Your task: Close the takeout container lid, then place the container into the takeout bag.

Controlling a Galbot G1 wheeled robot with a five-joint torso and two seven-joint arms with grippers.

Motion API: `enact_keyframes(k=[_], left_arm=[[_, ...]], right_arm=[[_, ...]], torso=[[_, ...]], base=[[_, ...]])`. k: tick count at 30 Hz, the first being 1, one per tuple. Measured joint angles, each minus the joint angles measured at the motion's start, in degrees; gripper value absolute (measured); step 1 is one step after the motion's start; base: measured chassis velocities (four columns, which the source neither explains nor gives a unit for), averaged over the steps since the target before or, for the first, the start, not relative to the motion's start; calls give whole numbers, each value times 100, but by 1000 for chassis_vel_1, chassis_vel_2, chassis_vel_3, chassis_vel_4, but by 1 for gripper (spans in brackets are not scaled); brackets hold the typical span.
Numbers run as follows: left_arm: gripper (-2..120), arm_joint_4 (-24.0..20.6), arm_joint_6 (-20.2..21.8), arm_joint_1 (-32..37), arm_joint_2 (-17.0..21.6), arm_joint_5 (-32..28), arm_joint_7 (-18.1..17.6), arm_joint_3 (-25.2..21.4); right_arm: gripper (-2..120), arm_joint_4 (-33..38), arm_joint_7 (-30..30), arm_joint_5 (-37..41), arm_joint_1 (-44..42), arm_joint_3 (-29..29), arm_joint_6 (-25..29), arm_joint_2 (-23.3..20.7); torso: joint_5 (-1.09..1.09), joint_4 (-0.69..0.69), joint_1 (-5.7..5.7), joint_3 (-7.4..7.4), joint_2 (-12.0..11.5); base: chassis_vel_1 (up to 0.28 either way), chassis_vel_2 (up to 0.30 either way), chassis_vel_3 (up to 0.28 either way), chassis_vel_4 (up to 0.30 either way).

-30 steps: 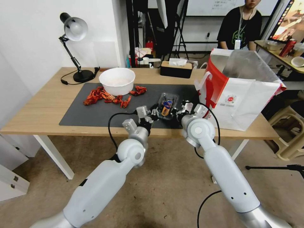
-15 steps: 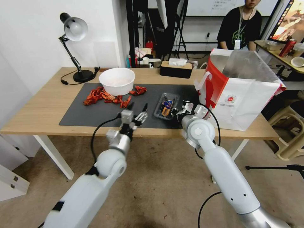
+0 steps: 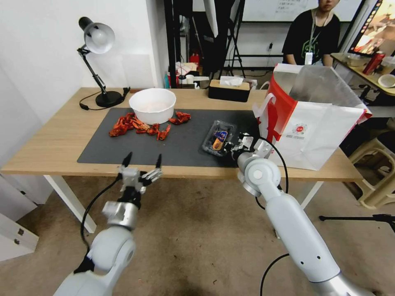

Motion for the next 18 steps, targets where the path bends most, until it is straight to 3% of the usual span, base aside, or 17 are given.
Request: enact_keyframes(k=[7, 18], left_arm=[[100, 57, -457, 547, -170, 415, -14, -274], [100, 14, -391, 640, -198, 562, -66, -313]], right_arm=[[0, -10, 0, -11, 21, -29, 3, 12], [0, 108, -52, 38, 13, -32, 99, -13]], torso=[[0, -1, 0, 1, 0], [1, 0, 1, 3, -2]], base=[[0, 0, 0, 0], [0, 0, 0, 0]])
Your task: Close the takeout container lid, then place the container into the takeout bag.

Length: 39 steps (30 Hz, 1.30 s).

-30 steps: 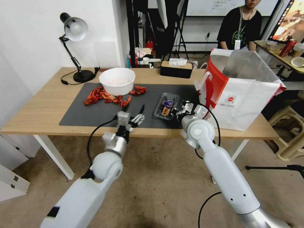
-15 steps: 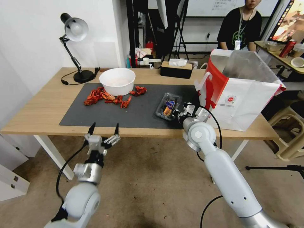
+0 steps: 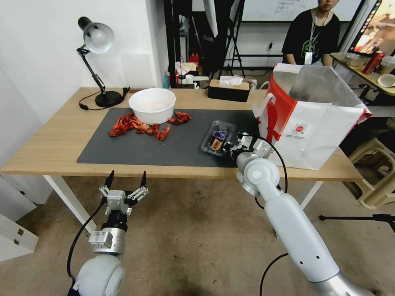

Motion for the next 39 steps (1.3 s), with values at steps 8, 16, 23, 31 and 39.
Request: enact_keyframes(k=[8, 16, 23, 31, 39], left_arm=[[100, 4, 15, -14, -11, 19, -16, -55], [100, 6, 34, 19, 6, 24, -37, -136], [100, 22, 52, -7, 13, -29, -40, -131], [100, 24, 68, -46, 12, -34, -39, -102], [100, 31, 78, -106, -3, -18, -35, -11]], right_arm=[[0, 534, -20, 315, 91, 127, 60, -113], [0, 1400, 125, 808, 492, 393, -47, -354], [0, 1728, 438, 989, 1178, 935, -238, -755], [0, 1625, 456, 1121, 1543, 1680, -278, -1159], [0, 1542, 423, 773, 1221, 2338, -436, -1651]], torso=[[-1, -1, 0, 0, 0], [-1, 0, 0, -1, 0], [0, 0, 0, -1, 0], [0, -1, 0, -1, 0], [0, -1, 0, -1, 1]], base=[[0, 0, 0, 0], [0, 0, 0, 0], [0, 0, 0, 0], [0, 0, 0, 0], [0, 0, 0, 0]])
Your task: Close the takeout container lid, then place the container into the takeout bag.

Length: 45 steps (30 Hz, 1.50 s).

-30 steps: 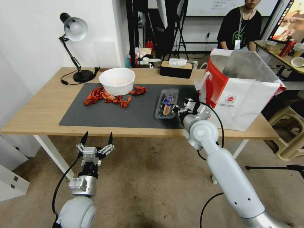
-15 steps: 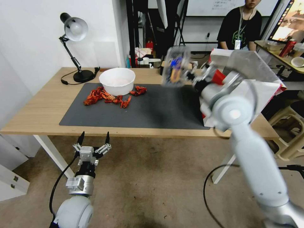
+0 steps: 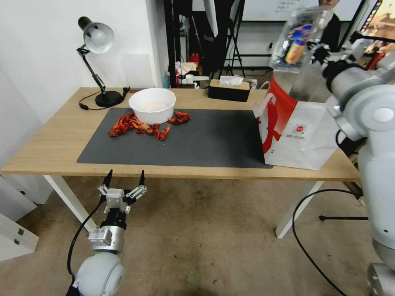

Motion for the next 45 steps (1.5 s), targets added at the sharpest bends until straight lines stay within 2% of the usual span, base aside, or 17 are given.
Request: enact_keyframes(k=[5, 13, 15, 16, 18, 24, 26, 27, 28, 29, 30, 35, 36, 40, 41, 43, 45], left_arm=[[100, -1, 1, -15, 0, 5, 1, 21], [100, -31, 22, -27, 0, 15, 6, 57], [100, -43, 33, -27, -4, 20, 8, 71], [100, -43, 33, -27, -4, 20, 8, 71], [100, -47, 38, -29, -9, 23, 9, 82], [100, -69, 41, -28, -11, 26, 9, 85], [100, -81, 41, -21, -9, 26, 9, 84], [100, -81, 41, -21, -9, 26, 9, 84], [100, -93, 41, -15, -2, 25, 9, 77], [100, -93, 41, -15, -2, 25, 9, 77], [100, -97, 41, -12, 3, 23, 9, 72], [100, -99, 41, 6, 5, 21, 5, 65], [100, -99, 41, 6, 5, 21, 5, 65], [100, -99, 41, 3, -6, 20, 4, 67], [100, -99, 41, 3, -6, 20, 4, 67], [100, -99, 41, -6, -13, 19, 4, 71], [100, -99, 41, -10, -15, 19, 3, 74]], right_arm=[[0, 4, -32, -456, -416, 148, -204, -125], [3, 9, 42, -732, -870, 201, -431, -14], [12, 49, 56, -743, -960, 229, -464, 11], [12, 49, 56, -743, -960, 229, -464, 11], [25, 78, 78, -735, -988, 271, -483, 10], [41, 116, 53, -636, -988, 348, -437, -46], [53, 182, -213, -384, -969, 399, -62, -55], [53, 182, -213, -384, -969, 399, -62, -55], [60, 285, -584, -202, -974, 425, 378, -61], [60, 285, -584, -202, -974, 425, 378, -61], [64, 390, -871, -181, -1033, 427, 634, -76], [85, 1000, -1927, -628, -1628, 289, 1279, -193], [85, 1000, -1927, -628, -1628, 289, 1279, -193], [99, 1670, -3238, -1844, -2663, 64, 1675, -272], [99, 1670, -3238, -1844, -2663, 64, 1675, -272], [100, 1791, -3656, -2958, -3154, -96, 1890, -190], [100, 1807, -3702, -3303, -3302, -142, 1939, -144]], torso=[[0, 0, 0, 0, 0], [-1, 1, 0, 0, 0], [-2, 1, 0, 0, 0], [-2, 1, 0, 0, 0], [-2, 1, 0, 0, 0], [-1, 1, 0, 0, 0], [-1, 0, 0, 0, 0], [-1, 0, 0, 0, 0], [-2, 2, 0, 0, 0], [-2, 2, 0, 0, 0], [-3, 2, 0, 0, 0], [-2, 1, 0, 0, 0], [-2, 1, 0, 0, 0], [-2, -1, -1, -1, 0], [-2, -1, -1, -1, 0], [-2, 1, -2, -1, 0], [-2, 1, -1, 0, 0]], base=[[0, 0, 0, 0], [0, 0, 0, 0], [0, 0, 0, 0], [0, 0, 0, 0], [0, 0, 0, 0], [0, 0, 0, 0], [0, 0, 0, 0], [0, 0, 0, 0], [0, 0, 0, 0], [0, 0, 0, 0], [0, 0, 0, 0], [0, 0, 0, 0], [0, 0, 0, 0], [0, 0, 0, 0], [0, 0, 0, 0], [0, 0, 0, 0], [0, 0, 0, 0]])
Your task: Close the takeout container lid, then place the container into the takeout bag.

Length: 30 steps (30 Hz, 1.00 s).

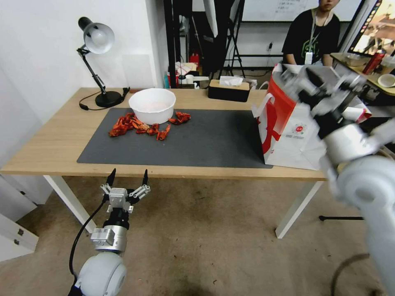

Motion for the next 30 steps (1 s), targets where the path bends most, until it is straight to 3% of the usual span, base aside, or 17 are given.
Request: enact_keyframes(k=[2, 3, 7, 20, 30], left_arm=[[100, 3, 1, -5, -2, 0, 0, 12], [100, 3, 1, -5, -2, 0, 0, 12], [100, 10, 16, -12, -1, 0, 0, 30], [100, 64, 22, -54, -7, -9, 1, 60], [100, 82, 38, -49, 2, -32, -1, 81]], right_arm=[[100, 15, -6, -887, -434, -99, 111, 161], [100, 15, -6, -887, -434, -99, 111, 161], [100, -234, 224, -2364, -1346, -184, 723, 423], [100, -1023, 1248, -3555, -2765, -584, 1916, 1080], [100, -1407, 1497, -3828, -2791, -961, 2055, 1412]], torso=[[-1, 0, 0, 0, 0], [-1, 0, 0, 0, 0], [1, -1, 0, 0, 0], [-2, 0, 1, 0, 0], [0, 0, 1, 0, -1]], base=[[0, 0, 0, 0], [0, 0, 0, 0], [0, 0, 0, 0], [0, 0, 0, 0], [0, 0, 0, 0]])
